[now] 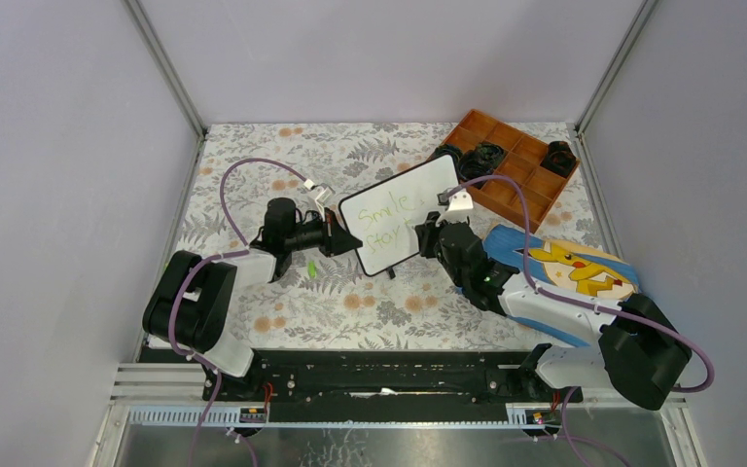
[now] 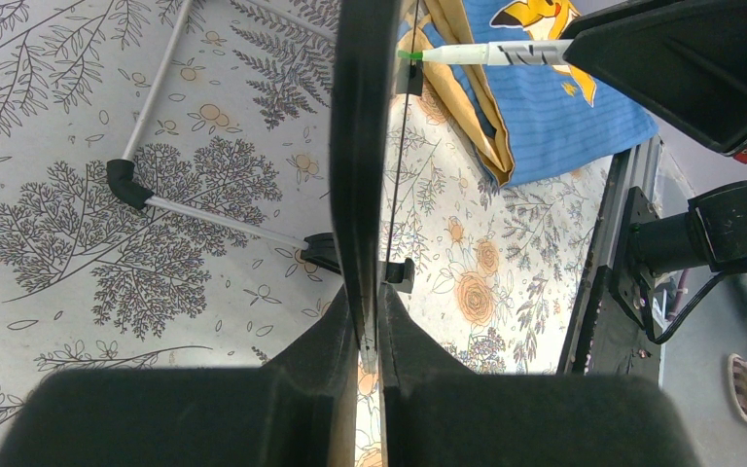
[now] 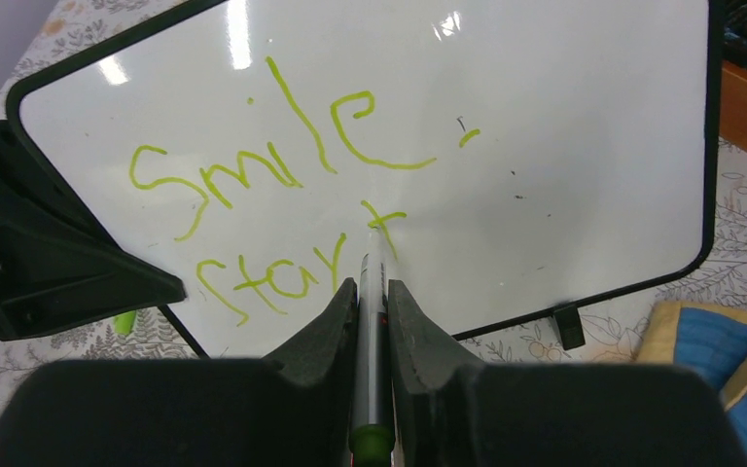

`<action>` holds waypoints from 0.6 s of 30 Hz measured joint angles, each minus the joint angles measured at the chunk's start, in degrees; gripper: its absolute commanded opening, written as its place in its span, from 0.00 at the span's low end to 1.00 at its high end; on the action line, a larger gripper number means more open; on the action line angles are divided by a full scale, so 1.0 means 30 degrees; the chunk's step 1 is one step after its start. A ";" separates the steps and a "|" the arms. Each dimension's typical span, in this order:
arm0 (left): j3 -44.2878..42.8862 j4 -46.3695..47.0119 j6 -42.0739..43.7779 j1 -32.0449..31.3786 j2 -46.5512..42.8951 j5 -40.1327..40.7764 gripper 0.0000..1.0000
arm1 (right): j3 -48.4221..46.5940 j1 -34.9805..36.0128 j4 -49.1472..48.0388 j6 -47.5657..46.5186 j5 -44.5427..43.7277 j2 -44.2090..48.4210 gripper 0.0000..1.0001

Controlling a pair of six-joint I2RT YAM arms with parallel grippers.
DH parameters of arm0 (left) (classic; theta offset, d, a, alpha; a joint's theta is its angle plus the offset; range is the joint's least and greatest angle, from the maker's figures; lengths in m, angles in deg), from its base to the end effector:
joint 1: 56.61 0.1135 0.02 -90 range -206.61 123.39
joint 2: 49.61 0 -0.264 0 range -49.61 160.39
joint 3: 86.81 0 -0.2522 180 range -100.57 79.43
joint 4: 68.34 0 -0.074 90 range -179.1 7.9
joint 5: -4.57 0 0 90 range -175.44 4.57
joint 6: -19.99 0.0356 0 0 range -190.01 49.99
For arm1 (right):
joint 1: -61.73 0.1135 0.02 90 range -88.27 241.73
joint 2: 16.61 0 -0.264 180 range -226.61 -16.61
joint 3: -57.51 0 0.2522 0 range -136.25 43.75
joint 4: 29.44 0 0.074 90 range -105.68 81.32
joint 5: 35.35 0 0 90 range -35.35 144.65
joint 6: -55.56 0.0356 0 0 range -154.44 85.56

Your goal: Write a sentence on the whiteboard

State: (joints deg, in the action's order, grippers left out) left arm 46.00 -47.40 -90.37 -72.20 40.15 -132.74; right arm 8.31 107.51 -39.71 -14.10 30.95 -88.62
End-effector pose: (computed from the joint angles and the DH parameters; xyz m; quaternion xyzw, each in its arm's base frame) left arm 0.2779 -0.1047 0.1707 0.1937 0.7664 -0.4745 0.3871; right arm 0.2020 0.1871 0.2437 -0.0428 0.7730 0.1998 0.6006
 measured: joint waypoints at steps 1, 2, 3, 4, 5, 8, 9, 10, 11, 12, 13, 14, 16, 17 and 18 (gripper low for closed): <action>0.0000 0.0000 0.0000 -0.0007 0.0000 0.0007 0.00 | 0.0000 0.0000 0.0109 0.0022 -0.0124 0.0000 0.00; 0.0000 -0.0007 0.0000 -0.0007 0.0000 0.0007 0.00 | 0.0000 0.0000 0.0248 0.0036 -0.0284 0.0007 0.00; 0.0000 -0.0007 0.0000 -0.0007 0.0000 0.0015 0.00 | 0.0000 0.0000 0.0379 0.0044 -0.0430 0.0000 0.00; 0.0000 -0.0007 0.0007 -0.0015 0.0000 0.0015 0.00 | 0.0000 0.0000 0.0503 0.0066 -0.0590 0.0000 0.00; 0.0000 -0.0007 0.0007 -0.0022 0.0000 0.0022 0.00 | 0.0000 0.0000 0.0605 0.0087 -0.0780 0.0000 0.00; 0.0000 -0.0007 0.0007 -0.0022 0.0000 0.0036 0.00 | 0.0000 -0.0007 0.0882 0.0102 -0.1224 0.0000 0.00; 0.0000 -0.0007 0.0007 -0.0022 0.0000 0.0029 0.00 | 0.0000 -0.0007 0.0940 0.0102 -0.1333 0.0007 0.00; 0.0000 -0.0007 0.0007 -0.0022 0.0000 0.0029 0.00 | 0.0000 -0.0015 0.1005 0.0109 -0.1486 0.0007 0.00; 0.0000 -0.0007 0.0007 -0.0022 0.0000 0.0029 0.00 | -0.0007 -0.0015 0.1078 0.0109 -0.1654 0.0000 0.00; 0.0000 -0.0007 0.0007 -0.0022 0.0000 0.0029 0.00 | 0.0000 -0.0015 0.1158 0.0117 -0.1807 0.0007 0.00; 0.0000 -0.0007 0.0007 -0.0022 0.0000 0.0029 0.00 | 0.0000 -0.0029 0.1239 0.0109 -0.1887 0.0044 0.00; 0.0000 -0.0007 0.0015 -0.0022 0.0000 0.0029 0.00 | 0.0051 -0.0036 0.1260 0.0109 -0.1909 0.0146 0.00; 0.0000 -0.0007 0.0015 -0.0036 0.0000 0.0051 0.00 | 0.0321 -0.0036 0.1078 0.0095 -0.1894 0.0539 0.00; 0.0000 0.0000 0.0022 -0.0044 0.0000 0.0058 0.00 | 0.0510 -0.0036 0.1005 0.0095 -0.1902 0.0845 0.00; 0.0000 -0.0007 0.0029 -0.0044 0.0000 0.0066 0.00 | 0.0605 -0.0036 0.0984 0.0087 -0.1902 0.1078 0.00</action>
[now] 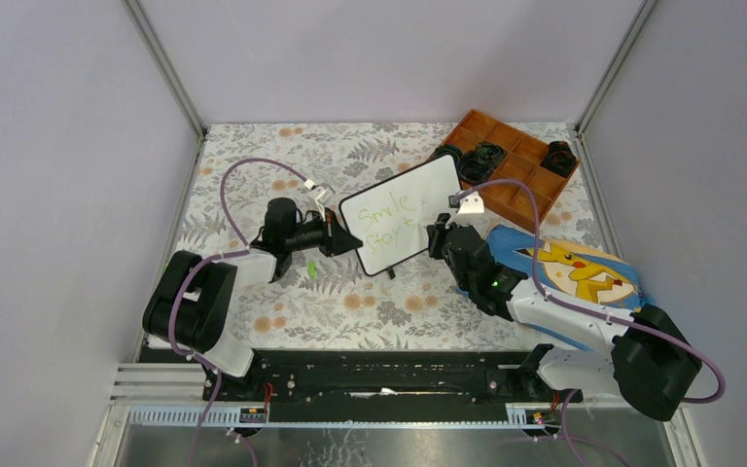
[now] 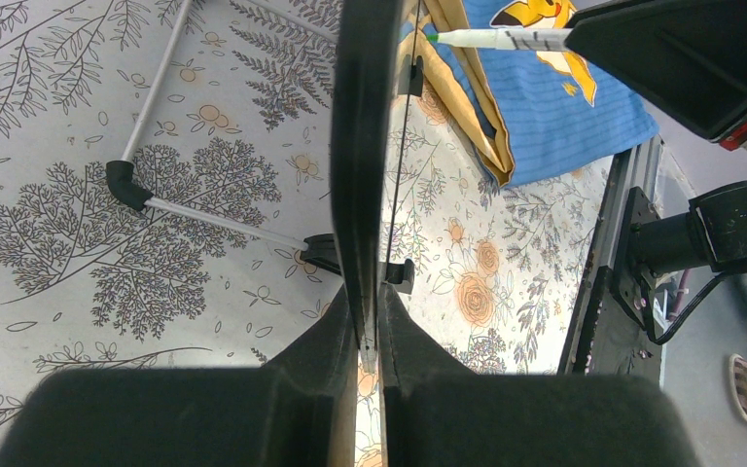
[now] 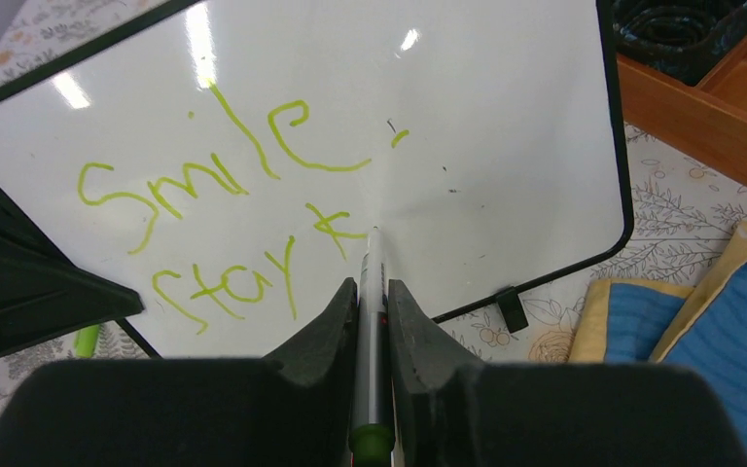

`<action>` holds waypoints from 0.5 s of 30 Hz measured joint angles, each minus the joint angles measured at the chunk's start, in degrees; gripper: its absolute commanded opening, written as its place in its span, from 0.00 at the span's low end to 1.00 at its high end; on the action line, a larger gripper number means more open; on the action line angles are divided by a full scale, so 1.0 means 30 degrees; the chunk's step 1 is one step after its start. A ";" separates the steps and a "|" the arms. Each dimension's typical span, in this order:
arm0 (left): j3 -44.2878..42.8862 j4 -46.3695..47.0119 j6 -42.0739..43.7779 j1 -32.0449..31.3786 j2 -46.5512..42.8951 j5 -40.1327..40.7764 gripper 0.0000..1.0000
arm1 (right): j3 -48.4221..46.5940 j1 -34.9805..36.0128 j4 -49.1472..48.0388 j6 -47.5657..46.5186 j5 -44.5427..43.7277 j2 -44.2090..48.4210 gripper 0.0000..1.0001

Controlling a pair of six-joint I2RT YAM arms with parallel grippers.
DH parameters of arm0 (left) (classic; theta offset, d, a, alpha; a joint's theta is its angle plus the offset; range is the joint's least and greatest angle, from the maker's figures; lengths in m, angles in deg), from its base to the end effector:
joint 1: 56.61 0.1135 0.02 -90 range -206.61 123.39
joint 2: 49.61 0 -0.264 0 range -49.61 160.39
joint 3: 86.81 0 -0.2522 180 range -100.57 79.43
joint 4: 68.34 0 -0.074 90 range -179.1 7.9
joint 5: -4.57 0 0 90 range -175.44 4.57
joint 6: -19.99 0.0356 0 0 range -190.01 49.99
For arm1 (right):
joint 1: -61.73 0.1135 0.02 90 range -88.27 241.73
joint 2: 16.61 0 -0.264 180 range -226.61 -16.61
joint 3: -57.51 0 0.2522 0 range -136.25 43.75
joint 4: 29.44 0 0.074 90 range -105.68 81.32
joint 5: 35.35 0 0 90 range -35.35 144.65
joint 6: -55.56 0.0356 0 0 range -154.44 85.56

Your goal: Write a sentence on the whiteboard

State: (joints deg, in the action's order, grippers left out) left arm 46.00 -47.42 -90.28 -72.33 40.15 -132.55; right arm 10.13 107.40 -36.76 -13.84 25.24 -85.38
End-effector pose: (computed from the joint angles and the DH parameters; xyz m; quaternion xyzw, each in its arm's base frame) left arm 0.2778 -0.1053 0.1706 0.1942 0.7667 -0.4736 0.3876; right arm 0.1950 0.1746 0.2421 -0.0131 0.7783 0.1577 0.6077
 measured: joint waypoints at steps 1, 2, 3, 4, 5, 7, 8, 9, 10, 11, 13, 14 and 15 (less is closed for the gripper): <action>-0.0007 0.0000 0.0000 0.0000 0.0000 0.0000 0.00 | 0.0036 -0.0007 -0.0036 -0.0007 0.0000 0.0211 0.00; -0.0007 0.0000 0.0000 0.0000 0.0000 0.0000 0.00 | 0.0036 -0.0015 -0.0131 -0.0007 0.0007 0.0415 0.00; -0.0007 0.0007 0.0000 0.0000 0.0000 0.0000 0.00 | 0.0036 -0.0015 -0.0204 -0.0007 0.0007 0.0517 0.00; -0.0007 0.0007 0.0000 -0.0007 0.0000 0.0000 0.00 | 0.0036 -0.0015 -0.0291 -0.0007 0.0022 0.0612 0.00; -0.0007 0.0007 0.0007 -0.0007 0.0000 0.0000 0.00 | 0.0036 -0.0015 -0.0386 -0.0007 0.0036 0.0656 0.00; -0.0007 0.0007 0.0015 -0.0007 0.0000 0.0000 0.00 | 0.0029 -0.0015 -0.0488 -0.0007 0.0109 0.0663 0.00; -0.0007 0.0007 0.0022 -0.0007 0.0000 0.0000 0.00 | 0.0022 -0.0015 -0.0488 -0.0007 0.0138 0.0656 0.00; -0.0007 0.0007 0.0022 -0.0015 0.0000 0.0007 0.00 | 0.0015 -0.0015 -0.0495 -0.0007 0.0182 0.0627 0.00; -0.0007 0.0007 0.0029 -0.0015 -0.0007 0.0007 0.00 | 0.0000 -0.0022 -0.0503 -0.0007 0.0189 0.0583 0.00; -0.0007 0.0000 0.0029 -0.0015 -0.0007 0.0007 0.00 | -0.0036 -0.0022 -0.0503 -0.0007 0.0189 0.0503 0.00; -0.0007 0.0000 0.0036 -0.0015 -0.0007 0.0007 0.00 | -0.0138 -0.0022 -0.0488 -0.0007 0.0204 0.0277 0.00; -0.0007 0.0000 0.0036 -0.0015 -0.0007 0.0007 0.00 | -0.0189 -0.0022 -0.0495 -0.0007 0.0204 0.0168 0.00; -0.0007 0.0000 0.0036 -0.0015 -0.0007 0.0007 0.00 | -0.0240 -0.0029 -0.0495 -0.0007 0.0204 0.0080 0.00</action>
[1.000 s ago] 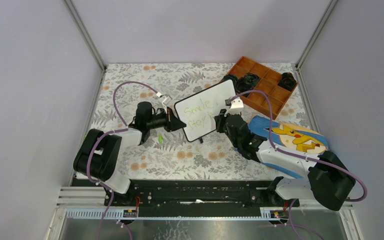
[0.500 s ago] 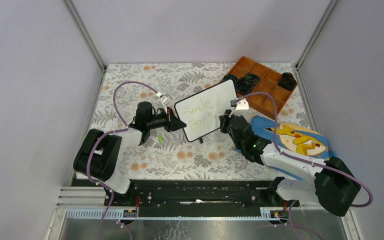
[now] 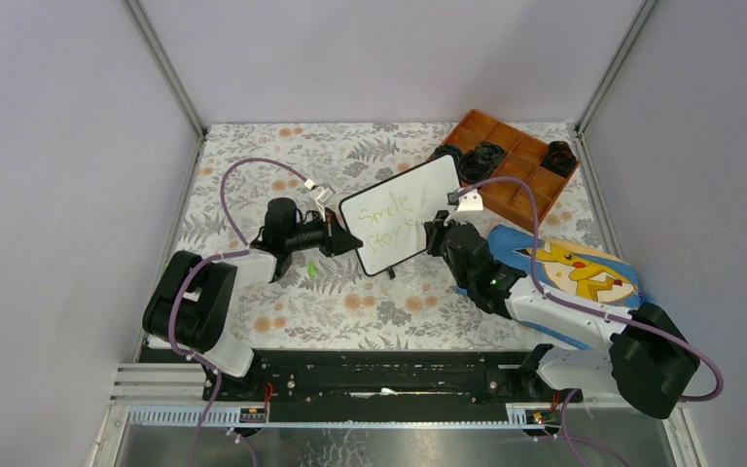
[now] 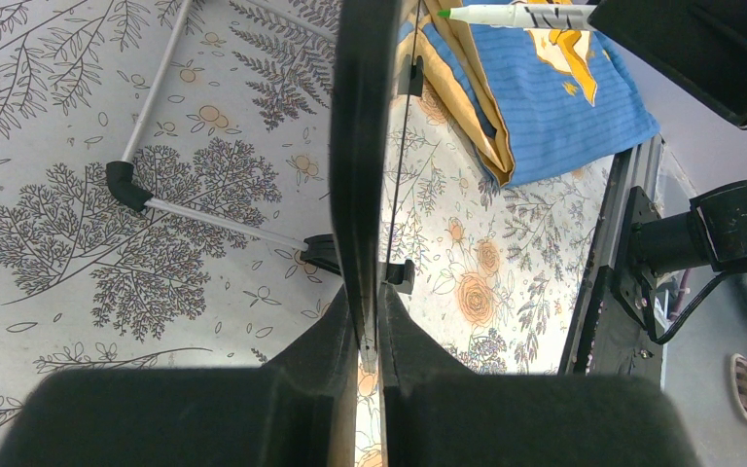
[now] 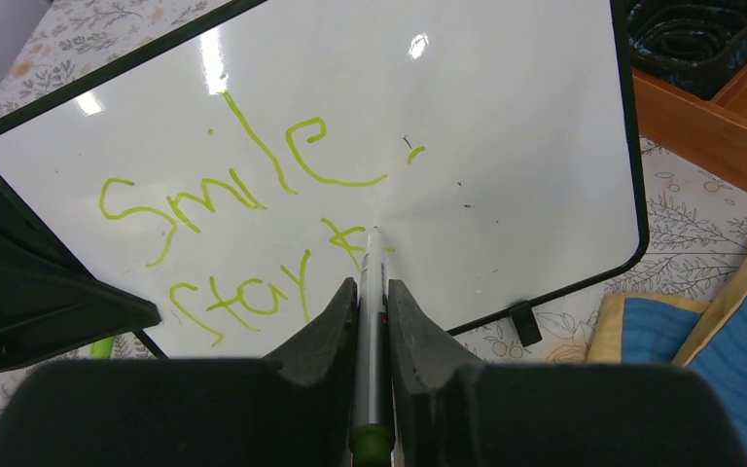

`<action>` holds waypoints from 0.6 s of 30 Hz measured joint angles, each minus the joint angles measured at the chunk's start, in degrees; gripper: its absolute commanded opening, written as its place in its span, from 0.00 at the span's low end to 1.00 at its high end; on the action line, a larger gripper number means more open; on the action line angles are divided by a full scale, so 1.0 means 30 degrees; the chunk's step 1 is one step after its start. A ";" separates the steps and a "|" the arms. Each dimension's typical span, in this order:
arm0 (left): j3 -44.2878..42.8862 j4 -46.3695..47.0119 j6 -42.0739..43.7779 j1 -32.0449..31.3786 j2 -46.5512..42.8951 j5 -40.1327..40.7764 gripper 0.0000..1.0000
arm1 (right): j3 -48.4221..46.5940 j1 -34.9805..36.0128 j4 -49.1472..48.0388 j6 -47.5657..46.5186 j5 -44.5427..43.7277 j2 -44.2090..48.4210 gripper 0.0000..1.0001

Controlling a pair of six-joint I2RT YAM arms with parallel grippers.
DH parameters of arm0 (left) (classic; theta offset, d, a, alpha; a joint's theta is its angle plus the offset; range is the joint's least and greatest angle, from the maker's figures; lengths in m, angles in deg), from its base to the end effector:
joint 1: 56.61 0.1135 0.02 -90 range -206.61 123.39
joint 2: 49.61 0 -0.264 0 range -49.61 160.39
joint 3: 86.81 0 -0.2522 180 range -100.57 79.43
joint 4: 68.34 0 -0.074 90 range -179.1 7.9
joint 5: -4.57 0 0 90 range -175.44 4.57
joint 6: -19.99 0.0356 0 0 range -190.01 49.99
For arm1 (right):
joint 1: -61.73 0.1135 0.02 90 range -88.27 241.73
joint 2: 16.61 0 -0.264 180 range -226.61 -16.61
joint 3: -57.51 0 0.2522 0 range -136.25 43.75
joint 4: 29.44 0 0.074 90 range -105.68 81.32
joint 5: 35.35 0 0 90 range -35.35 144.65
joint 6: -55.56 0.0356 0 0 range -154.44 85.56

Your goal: Write a sentence on the whiteboard

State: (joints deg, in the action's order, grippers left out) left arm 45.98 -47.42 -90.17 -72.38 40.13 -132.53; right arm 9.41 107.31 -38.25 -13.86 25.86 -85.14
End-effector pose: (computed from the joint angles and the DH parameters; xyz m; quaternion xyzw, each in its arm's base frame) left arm 0.2778 -0.1055 0.1708 0.1953 0.7663 -0.4733 0.3882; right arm 0.1961 0.1757 0.2500 -0.0091 0.7669 0.1726 0.6180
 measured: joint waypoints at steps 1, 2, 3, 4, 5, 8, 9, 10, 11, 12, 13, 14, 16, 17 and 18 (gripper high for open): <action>0.0000 0.0007 0.0000 0.0000 0.0000 0.0000 0.00 | -0.0044 -0.0007 0.0000 0.0000 0.0000 -0.0080 0.00; 0.0000 0.0000 0.0000 0.0000 0.0000 0.0000 0.00 | -0.0087 -0.0007 -0.0015 0.0000 0.0000 -0.0160 0.00; 0.0000 0.0000 0.0007 0.0000 0.0000 0.0000 0.00 | -0.0109 -0.0022 -0.0029 0.0000 0.0000 -0.0233 0.00; 0.0000 0.0007 0.0000 0.0000 0.0000 0.0000 0.00 | -0.0109 -0.0044 -0.0066 0.0000 0.0000 -0.0306 0.00; 0.0000 0.0000 0.0007 0.0000 0.0000 0.0000 0.00 | -0.0109 -0.0080 -0.0087 0.0007 0.0000 -0.0401 0.00; 0.0000 0.0000 0.0007 0.0000 0.0000 0.0000 0.00 | -0.0131 -0.0138 -0.0131 0.0007 0.0000 -0.0678 0.00; 0.0000 0.0000 0.0015 0.0000 0.0000 0.0000 0.00 | -0.0138 -0.0146 -0.0138 0.0007 0.0000 -0.0758 0.00; 0.0000 0.0000 0.0022 0.0000 0.0000 0.0000 0.00 | -0.0146 -0.0160 -0.0138 0.0007 0.0000 -0.0838 0.00; 0.0000 0.0000 0.0036 0.0000 0.0000 0.0000 0.00 | -0.0146 -0.0168 -0.0138 0.0007 0.0000 -0.0918 0.00; 0.0000 0.0000 0.0058 0.0000 0.0000 0.0000 0.00 | -0.0146 -0.0182 -0.0131 0.0007 0.0000 -0.0969 0.00; 0.0000 0.0000 0.0066 -0.0007 0.0000 0.0000 0.00 | -0.0146 -0.0197 -0.0131 0.0007 0.0000 -0.0998 0.00; 0.0000 0.0000 0.0073 -0.0015 0.0000 0.0007 0.00 | -0.0146 -0.0197 -0.0138 0.0007 0.0000 -0.0998 0.00; -0.0007 0.0000 0.0080 -0.0022 0.0000 0.0007 0.00 | -0.0146 -0.0204 -0.0131 0.0015 0.0000 -0.0998 0.00; -0.0029 -0.0015 0.0073 -0.0022 0.0000 0.0007 0.00 | -0.0146 -0.0204 -0.0124 0.0015 0.0000 -0.0998 0.00; -0.0029 -0.0029 0.0080 -0.0029 0.0000 0.0007 0.00 | -0.0146 -0.0204 -0.0124 0.0015 0.0000 -0.0998 0.00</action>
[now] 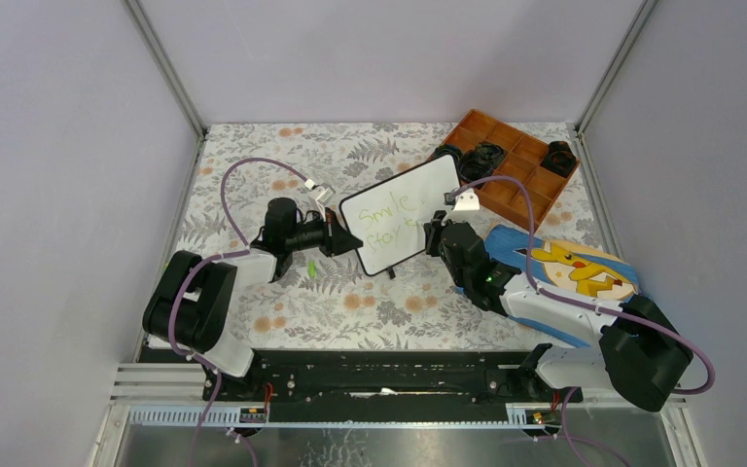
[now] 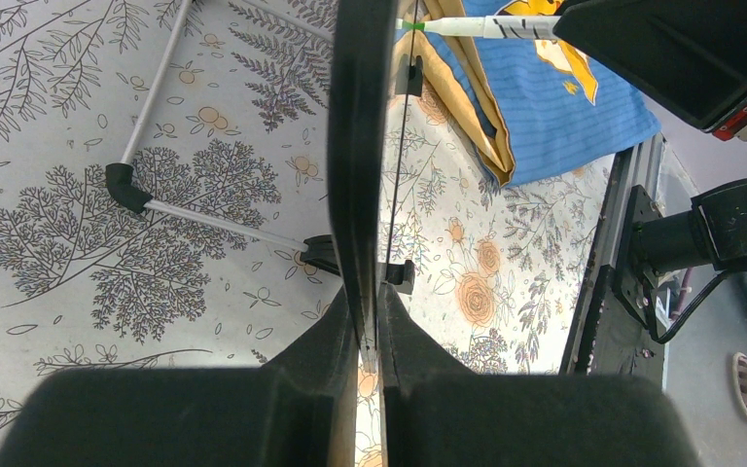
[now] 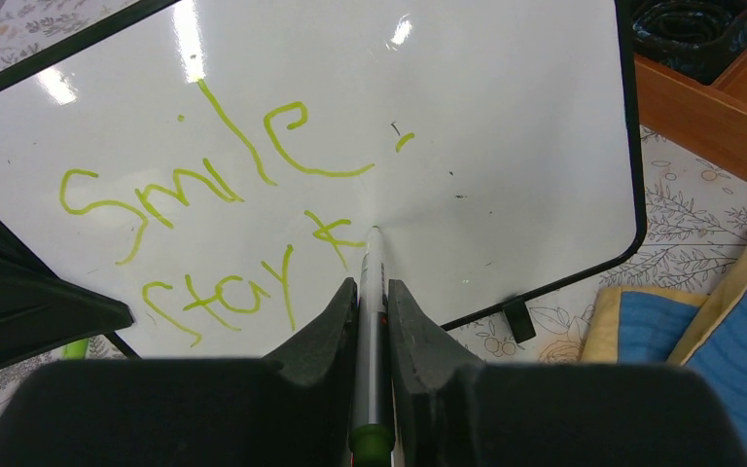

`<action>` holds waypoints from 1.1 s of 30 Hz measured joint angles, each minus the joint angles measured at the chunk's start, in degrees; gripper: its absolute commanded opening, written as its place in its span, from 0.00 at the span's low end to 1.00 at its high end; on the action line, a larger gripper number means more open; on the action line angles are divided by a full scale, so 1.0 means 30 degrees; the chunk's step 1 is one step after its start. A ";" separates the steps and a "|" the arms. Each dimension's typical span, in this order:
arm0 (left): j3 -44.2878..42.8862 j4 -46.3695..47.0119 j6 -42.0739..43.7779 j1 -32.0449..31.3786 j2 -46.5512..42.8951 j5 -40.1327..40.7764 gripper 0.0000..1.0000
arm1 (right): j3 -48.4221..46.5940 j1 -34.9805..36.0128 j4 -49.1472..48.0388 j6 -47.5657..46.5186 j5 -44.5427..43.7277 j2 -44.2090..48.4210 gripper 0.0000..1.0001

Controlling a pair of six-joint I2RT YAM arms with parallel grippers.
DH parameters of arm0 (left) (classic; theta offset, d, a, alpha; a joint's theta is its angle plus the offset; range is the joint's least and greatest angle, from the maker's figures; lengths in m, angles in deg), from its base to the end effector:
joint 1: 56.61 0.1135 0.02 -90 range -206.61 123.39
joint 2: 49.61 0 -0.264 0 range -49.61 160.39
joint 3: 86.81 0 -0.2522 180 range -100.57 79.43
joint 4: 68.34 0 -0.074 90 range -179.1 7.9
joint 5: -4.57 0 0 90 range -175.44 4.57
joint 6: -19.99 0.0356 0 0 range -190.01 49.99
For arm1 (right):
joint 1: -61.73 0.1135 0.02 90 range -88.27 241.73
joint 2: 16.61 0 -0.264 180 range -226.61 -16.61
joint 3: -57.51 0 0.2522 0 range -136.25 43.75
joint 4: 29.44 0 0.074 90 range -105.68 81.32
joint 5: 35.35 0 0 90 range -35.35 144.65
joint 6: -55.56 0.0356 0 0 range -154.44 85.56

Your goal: Write a sentence on the whiteboard

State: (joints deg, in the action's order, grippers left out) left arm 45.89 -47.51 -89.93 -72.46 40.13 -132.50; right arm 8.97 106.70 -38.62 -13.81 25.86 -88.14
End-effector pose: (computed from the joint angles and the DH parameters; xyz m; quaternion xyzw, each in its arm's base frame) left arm 0.2779 -0.1060 0.1711 0.1973 0.7658 -0.4726 0.3889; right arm 0.2036 0.1792 0.2403 -0.0108 0.7775 0.1593 0.6083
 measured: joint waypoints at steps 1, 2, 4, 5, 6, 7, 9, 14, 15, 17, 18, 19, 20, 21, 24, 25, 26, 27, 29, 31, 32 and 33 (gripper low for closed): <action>-0.0007 0.0000 0.0000 -0.0007 0.0000 0.0007 0.00 | 0.0000 0.0000 0.0015 0.0000 0.0000 0.0000 0.00; -0.0015 -0.0007 0.0007 -0.0022 0.0000 0.0015 0.00 | 0.0000 0.0000 0.0015 0.0007 0.0000 0.0000 0.00; -0.0036 -0.0022 0.0007 -0.0051 0.0000 0.0036 0.00 | 0.0007 -0.0007 0.0022 0.0007 0.0000 0.0000 0.00; -0.0036 -0.0022 0.0015 -0.0058 0.0000 0.0058 0.00 | 0.0015 -0.0015 0.0044 0.0015 0.0000 0.0000 0.00; -0.0044 -0.0022 0.0015 -0.0066 0.0000 0.0058 0.00 | 0.0022 -0.0015 0.0080 0.0022 0.0000 0.0007 0.00; -0.0044 -0.0022 0.0015 -0.0066 0.0000 0.0066 0.00 | 0.0080 -0.0015 0.0095 0.0036 0.0007 0.0022 0.00; -0.0044 -0.0022 0.0015 -0.0066 0.0000 0.0066 0.00 | 0.0262 -0.0015 0.0153 0.0080 0.0044 0.0080 0.00; -0.0044 -0.0022 0.0015 -0.0066 0.0000 0.0066 0.00 | 0.0692 -0.0015 0.0459 0.0117 0.0284 0.0284 0.00; -0.0044 -0.0022 0.0022 -0.0073 0.0000 0.0066 0.00 | 0.0699 -0.0015 0.0495 0.0117 0.0328 0.0313 0.00; -0.0044 -0.0029 0.0022 -0.0073 0.0000 0.0066 0.00 | 0.0699 -0.0015 0.0510 0.0117 0.0357 0.0408 0.00; -0.0044 -0.0029 0.0022 -0.0073 0.0000 0.0066 0.00 | 0.0699 -0.0015 0.0510 0.0117 0.0393 0.0481 0.00; -0.0044 -0.0022 0.0022 -0.0073 0.0000 0.0066 0.00 | 0.0699 -0.0015 0.0510 0.0117 0.0437 0.0605 0.00; -0.0044 -0.0022 0.0029 -0.0073 0.0000 0.0066 0.00 | 0.0699 -0.0015 0.0510 0.0109 0.0437 0.0729 0.00; -0.0044 -0.0022 0.0029 -0.0073 0.0000 0.0066 0.00 | 0.0699 -0.0015 0.0510 0.0102 0.0437 0.0882 0.00; -0.0044 -0.0029 0.0029 -0.0073 0.0000 0.0073 0.00 | 0.0663 -0.0015 0.0495 0.0036 0.0415 0.1326 0.00; -0.0044 -0.0029 0.0029 -0.0073 0.0000 0.0073 0.00 | 0.0597 -0.0015 0.0495 -0.0007 0.0408 0.1362 0.00; -0.0044 -0.0029 0.0029 -0.0073 0.0000 0.0073 0.00 | 0.0503 -0.0022 0.0495 -0.0044 0.0408 0.1362 0.00; -0.0044 -0.0029 0.0029 -0.0073 0.0000 0.0073 0.00 | 0.0401 -0.0029 0.0510 -0.0087 0.0408 0.1355 0.00; -0.0044 -0.0029 0.0029 -0.0073 0.0000 0.0073 0.00 | 0.0168 -0.0095 0.0488 -0.0138 0.0401 0.1319 0.00; -0.0044 -0.0029 0.0044 -0.0073 0.0000 0.0073 0.00 | -0.0073 -0.0189 0.0459 -0.0153 0.0401 0.1180 0.00; -0.0044 -0.0029 0.0036 -0.0073 0.0000 0.0073 0.00 | -0.0168 -0.0255 0.0444 -0.0153 0.0393 0.1071 0.00; -0.0044 -0.0029 0.0044 -0.0073 0.0000 0.0073 0.00 | -0.0226 -0.0291 0.0430 -0.0153 0.0386 0.0976 0.00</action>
State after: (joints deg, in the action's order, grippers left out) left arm 45.76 -47.60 -89.80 -72.68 40.13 -132.29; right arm 8.29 105.83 -37.33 -14.27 27.02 -85.21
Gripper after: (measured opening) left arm 0.128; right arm 0.182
